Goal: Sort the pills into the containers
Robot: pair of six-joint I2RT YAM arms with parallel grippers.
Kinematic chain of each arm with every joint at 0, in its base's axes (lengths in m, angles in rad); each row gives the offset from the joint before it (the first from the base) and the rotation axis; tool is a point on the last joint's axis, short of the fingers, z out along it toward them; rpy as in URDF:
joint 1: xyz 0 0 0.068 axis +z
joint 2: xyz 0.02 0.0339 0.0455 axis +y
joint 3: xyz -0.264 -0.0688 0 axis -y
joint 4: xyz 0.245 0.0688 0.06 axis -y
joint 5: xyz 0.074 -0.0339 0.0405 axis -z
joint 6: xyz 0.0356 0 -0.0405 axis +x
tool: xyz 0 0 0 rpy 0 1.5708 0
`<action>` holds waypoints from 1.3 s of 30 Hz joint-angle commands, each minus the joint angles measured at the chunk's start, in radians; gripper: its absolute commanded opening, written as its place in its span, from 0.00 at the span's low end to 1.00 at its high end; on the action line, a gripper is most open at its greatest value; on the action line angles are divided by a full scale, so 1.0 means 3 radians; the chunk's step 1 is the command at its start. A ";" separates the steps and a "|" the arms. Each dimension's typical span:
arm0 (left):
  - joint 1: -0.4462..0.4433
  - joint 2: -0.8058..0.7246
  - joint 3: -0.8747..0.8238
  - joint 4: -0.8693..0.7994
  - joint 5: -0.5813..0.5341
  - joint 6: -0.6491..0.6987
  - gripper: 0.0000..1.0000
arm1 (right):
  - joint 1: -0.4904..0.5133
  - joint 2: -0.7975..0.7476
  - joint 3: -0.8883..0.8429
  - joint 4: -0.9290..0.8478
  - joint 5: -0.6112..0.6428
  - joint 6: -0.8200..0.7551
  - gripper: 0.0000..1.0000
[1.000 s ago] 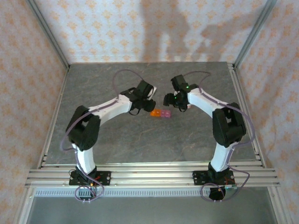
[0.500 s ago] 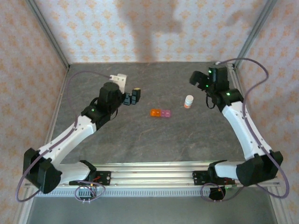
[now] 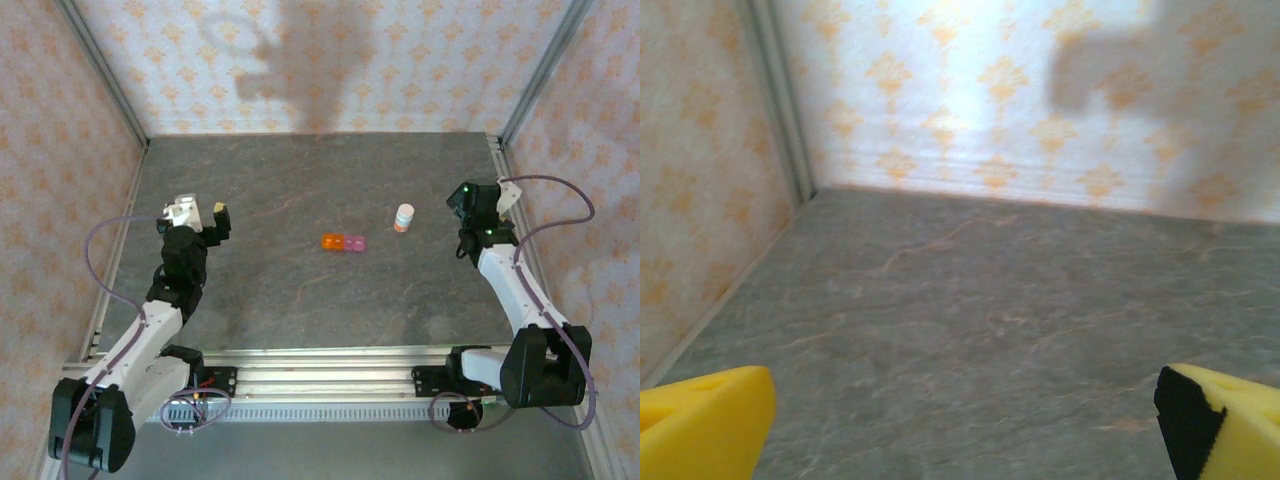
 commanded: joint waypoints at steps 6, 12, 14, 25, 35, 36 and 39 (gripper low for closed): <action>0.0102 0.0893 -0.0415 0.1307 -0.0050 0.0178 1.00 | -0.0013 0.0263 -0.0509 0.1069 0.0313 -0.0505 1.00; 0.0112 0.1625 -0.0533 0.2121 -0.0023 0.0134 1.00 | -0.0012 0.0497 -0.0931 0.1816 0.0261 -0.0859 1.00; 0.0112 0.1865 -0.0565 0.2386 0.0042 0.0162 1.00 | -0.0010 0.0562 -0.1090 0.2148 0.0191 -0.0943 1.00; 0.0114 0.1992 -0.0479 0.2341 0.0553 0.0367 1.00 | -0.0007 0.0834 -0.1748 0.3578 -0.0246 -0.1153 1.00; 0.0266 0.2009 -0.0069 0.1570 0.0670 0.0204 1.00 | -0.0007 0.1075 -0.1524 0.3440 -0.0437 -0.1243 0.99; 0.0304 0.2019 -0.0020 0.1494 0.0610 0.0122 1.00 | -0.0008 0.1038 -0.1507 0.3331 -0.0441 -0.1234 0.99; 0.0346 0.2022 -0.0026 0.1505 0.0640 0.0106 1.00 | 0.0017 0.1012 -0.1533 0.3360 -0.0404 -0.1257 0.99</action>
